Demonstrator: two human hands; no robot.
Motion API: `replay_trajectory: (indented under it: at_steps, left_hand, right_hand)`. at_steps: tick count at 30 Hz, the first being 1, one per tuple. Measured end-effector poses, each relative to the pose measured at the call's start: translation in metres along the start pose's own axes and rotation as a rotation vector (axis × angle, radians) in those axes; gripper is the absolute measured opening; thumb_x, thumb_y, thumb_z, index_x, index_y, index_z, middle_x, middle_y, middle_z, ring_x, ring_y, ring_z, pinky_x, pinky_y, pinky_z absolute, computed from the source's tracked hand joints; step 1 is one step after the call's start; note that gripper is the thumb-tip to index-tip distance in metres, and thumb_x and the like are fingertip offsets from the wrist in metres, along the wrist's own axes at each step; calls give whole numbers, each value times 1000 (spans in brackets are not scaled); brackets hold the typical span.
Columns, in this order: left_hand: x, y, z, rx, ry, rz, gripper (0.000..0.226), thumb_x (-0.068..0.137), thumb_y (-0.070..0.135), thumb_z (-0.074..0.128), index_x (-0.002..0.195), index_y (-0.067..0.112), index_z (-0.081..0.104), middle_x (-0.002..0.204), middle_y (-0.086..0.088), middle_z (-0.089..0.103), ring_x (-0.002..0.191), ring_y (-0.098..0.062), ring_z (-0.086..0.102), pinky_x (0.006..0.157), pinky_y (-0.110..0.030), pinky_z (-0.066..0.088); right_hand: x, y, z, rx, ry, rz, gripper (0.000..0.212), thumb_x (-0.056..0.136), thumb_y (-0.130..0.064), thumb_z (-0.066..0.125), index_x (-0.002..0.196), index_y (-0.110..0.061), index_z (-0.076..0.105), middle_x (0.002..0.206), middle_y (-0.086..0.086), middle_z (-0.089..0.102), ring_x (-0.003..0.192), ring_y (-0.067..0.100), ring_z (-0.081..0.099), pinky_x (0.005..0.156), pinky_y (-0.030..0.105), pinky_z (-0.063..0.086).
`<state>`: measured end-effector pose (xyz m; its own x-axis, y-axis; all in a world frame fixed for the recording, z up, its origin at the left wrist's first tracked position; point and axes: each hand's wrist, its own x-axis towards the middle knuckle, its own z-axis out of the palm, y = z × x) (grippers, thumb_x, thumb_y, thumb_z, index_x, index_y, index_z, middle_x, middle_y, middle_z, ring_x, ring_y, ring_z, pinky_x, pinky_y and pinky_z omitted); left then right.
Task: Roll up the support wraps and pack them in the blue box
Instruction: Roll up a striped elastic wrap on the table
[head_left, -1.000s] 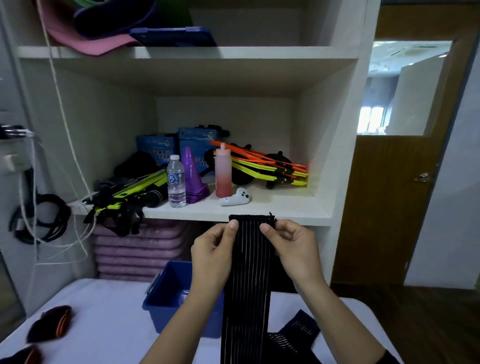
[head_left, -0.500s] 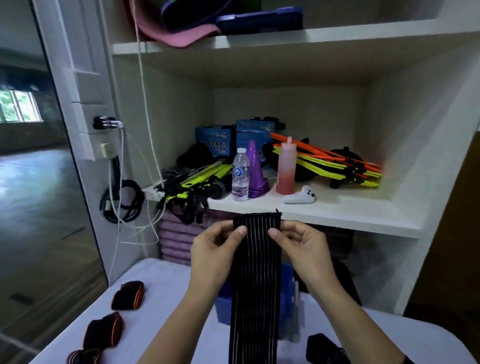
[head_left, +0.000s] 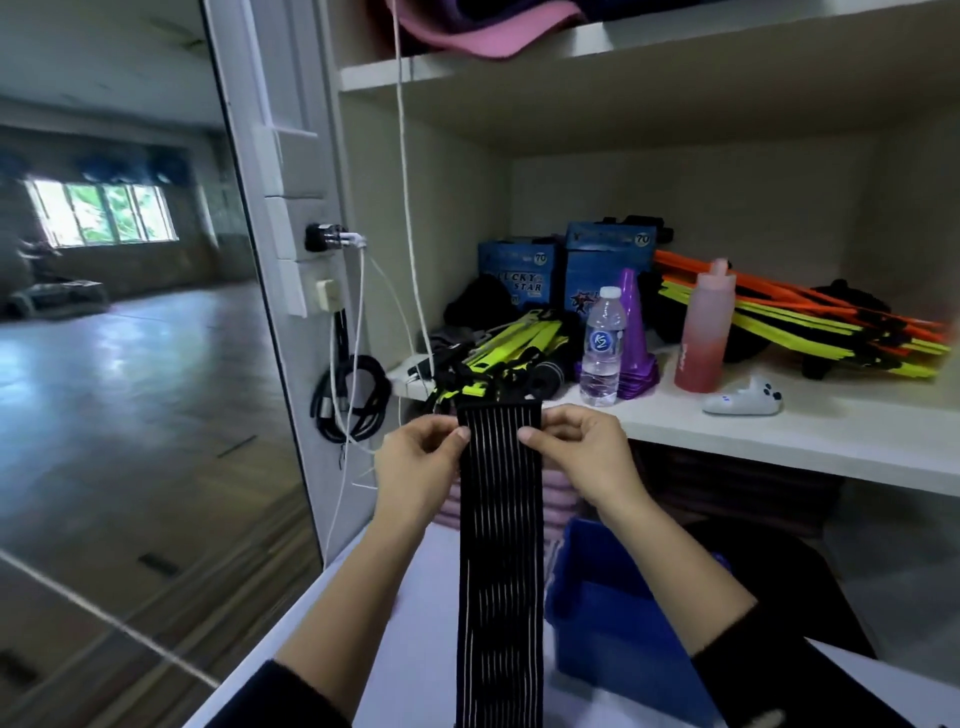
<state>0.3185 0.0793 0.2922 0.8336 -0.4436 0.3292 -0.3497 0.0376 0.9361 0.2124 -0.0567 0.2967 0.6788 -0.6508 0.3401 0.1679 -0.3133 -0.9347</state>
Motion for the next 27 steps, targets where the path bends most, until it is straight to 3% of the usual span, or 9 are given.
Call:
replay_trajectory:
  at_steps: [3, 6, 10, 13, 15, 17, 22, 27]
  left_hand:
    - [32, -28, -8, 124, 44, -12, 11, 85, 16, 65, 75, 21, 65, 65, 1, 64, 69, -27, 64, 73, -36, 53]
    - [56, -40, -14, 196, 94, 17, 9, 86, 17, 63, 78, 20, 63, 71, 0, 65, 73, -24, 64, 75, -32, 52]
    - [75, -46, -24, 114, 97, 36, 23, 86, 16, 63, 70, 32, 62, 71, 2, 67, 75, -23, 66, 79, -46, 56]
    - [67, -54, -29, 87, 65, 57, 18, 86, 13, 63, 75, 27, 64, 74, -2, 69, 73, -20, 66, 76, -40, 57]
    - [49, -67, -29, 82, 22, 55, 15, 86, 10, 63, 76, 21, 64, 71, 0, 68, 68, -12, 64, 71, -30, 55]
    - [24, -88, -28, 91, -32, 1, 21, 85, 8, 63, 72, 24, 62, 66, 7, 66, 62, -8, 62, 64, -25, 53]
    - [-51, -162, -33, 191, -210, -155, 15, 80, 13, 67, 73, 27, 65, 64, 3, 67, 63, -14, 61, 68, -41, 54]
    - [-139, -221, -38, 266, -395, -347, 21, 79, 8, 66, 70, 26, 64, 57, 5, 62, 55, -8, 55, 64, -38, 53]
  right_hand:
    - [31, 25, 32, -39, 4, 59, 19, 73, -9, 77, 88, -5, 66, 75, 9, 66, 62, 9, 58, 52, 12, 49]
    - [59, 38, 56, -85, 48, 59, 21, 72, -7, 77, 89, -6, 66, 69, 2, 62, 60, 8, 56, 60, 22, 54]
    - [76, 31, 69, -9, 64, 19, 22, 75, -1, 73, 93, -2, 62, 71, 3, 61, 57, 5, 57, 48, 10, 48]
    - [70, 41, 66, -53, 52, -29, 18, 73, -5, 76, 87, -4, 64, 77, 9, 67, 62, 2, 61, 60, 16, 52]
    - [55, 59, 60, -113, 28, -29, 19, 72, -9, 78, 87, -2, 67, 81, 10, 70, 72, 8, 63, 72, 22, 54]
    - [29, 82, 54, -135, -17, 1, 16, 72, -9, 78, 84, -7, 68, 79, 2, 70, 74, 6, 62, 72, 18, 51]
    - [-63, 142, 41, -192, -130, 198, 20, 71, -5, 78, 72, -23, 68, 68, -9, 69, 67, 1, 63, 68, 12, 47]
    - [-160, 196, 30, -272, -282, 377, 23, 72, -6, 75, 68, -26, 64, 64, -10, 67, 66, -1, 59, 68, 13, 46]
